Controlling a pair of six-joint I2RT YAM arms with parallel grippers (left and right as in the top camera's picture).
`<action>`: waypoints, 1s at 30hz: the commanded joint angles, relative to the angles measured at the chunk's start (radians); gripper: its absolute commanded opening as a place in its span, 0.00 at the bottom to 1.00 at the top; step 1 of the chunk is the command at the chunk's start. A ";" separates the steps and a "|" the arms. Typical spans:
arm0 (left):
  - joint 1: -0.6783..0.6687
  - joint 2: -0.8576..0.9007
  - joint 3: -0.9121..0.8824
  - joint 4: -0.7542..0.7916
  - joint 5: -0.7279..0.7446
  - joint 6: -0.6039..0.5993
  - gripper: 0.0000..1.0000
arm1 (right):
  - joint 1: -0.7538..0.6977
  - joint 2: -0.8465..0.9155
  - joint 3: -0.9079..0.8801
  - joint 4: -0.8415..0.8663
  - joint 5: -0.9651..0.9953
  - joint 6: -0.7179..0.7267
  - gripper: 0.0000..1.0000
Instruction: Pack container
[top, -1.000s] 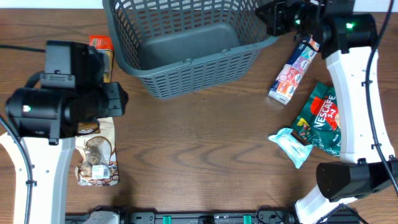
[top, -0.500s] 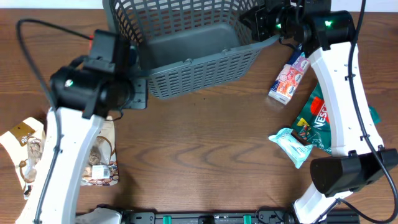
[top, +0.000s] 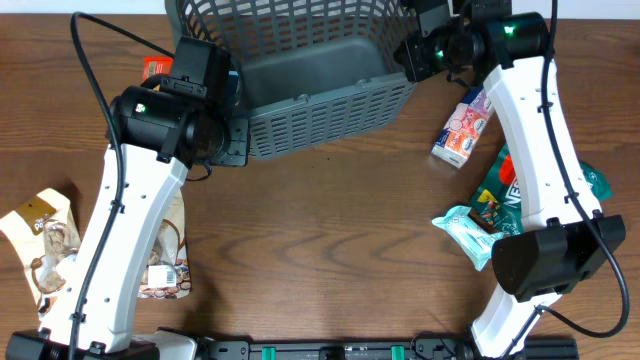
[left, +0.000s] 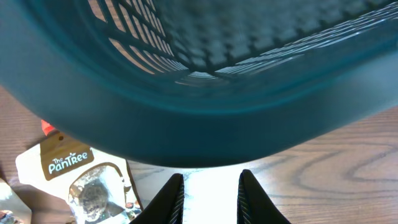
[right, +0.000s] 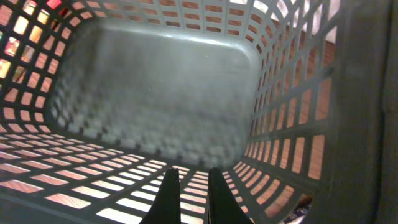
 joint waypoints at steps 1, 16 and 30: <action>-0.003 -0.002 -0.006 0.005 -0.013 0.014 0.20 | 0.001 0.005 0.013 -0.040 0.052 -0.019 0.01; -0.003 -0.002 -0.006 0.040 -0.051 0.021 0.20 | 0.007 0.005 0.013 -0.161 0.055 -0.047 0.01; -0.003 -0.002 -0.007 0.082 -0.058 0.022 0.20 | 0.039 0.005 0.013 -0.221 0.053 -0.043 0.01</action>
